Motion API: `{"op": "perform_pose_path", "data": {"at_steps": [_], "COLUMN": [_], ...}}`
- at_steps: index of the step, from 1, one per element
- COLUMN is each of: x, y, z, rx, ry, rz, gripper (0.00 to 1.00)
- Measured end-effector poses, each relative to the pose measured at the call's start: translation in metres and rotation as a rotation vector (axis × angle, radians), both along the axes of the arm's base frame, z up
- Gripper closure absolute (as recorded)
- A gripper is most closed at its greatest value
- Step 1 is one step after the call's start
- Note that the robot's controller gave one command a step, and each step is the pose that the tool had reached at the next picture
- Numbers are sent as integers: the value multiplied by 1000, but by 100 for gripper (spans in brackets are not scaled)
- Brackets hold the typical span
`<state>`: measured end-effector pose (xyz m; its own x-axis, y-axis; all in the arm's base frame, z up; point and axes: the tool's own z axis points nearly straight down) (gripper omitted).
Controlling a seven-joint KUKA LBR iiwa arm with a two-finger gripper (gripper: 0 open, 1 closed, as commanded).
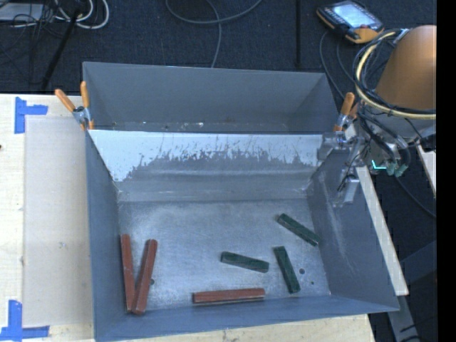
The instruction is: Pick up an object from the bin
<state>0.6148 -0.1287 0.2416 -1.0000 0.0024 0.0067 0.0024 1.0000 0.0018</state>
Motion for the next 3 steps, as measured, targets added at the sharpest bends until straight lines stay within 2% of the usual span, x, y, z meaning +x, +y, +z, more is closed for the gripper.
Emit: {"op": "perform_pose_path", "data": {"at_steps": [1,2,3], "x": [1,-12,-29], "y": [0,25,16], "z": [4,-59,-96], "rx": [-1,-2,-1], "ry": [-7,-11,-5], "rz": [2,15,-117], "gripper": [0,0,0]}}
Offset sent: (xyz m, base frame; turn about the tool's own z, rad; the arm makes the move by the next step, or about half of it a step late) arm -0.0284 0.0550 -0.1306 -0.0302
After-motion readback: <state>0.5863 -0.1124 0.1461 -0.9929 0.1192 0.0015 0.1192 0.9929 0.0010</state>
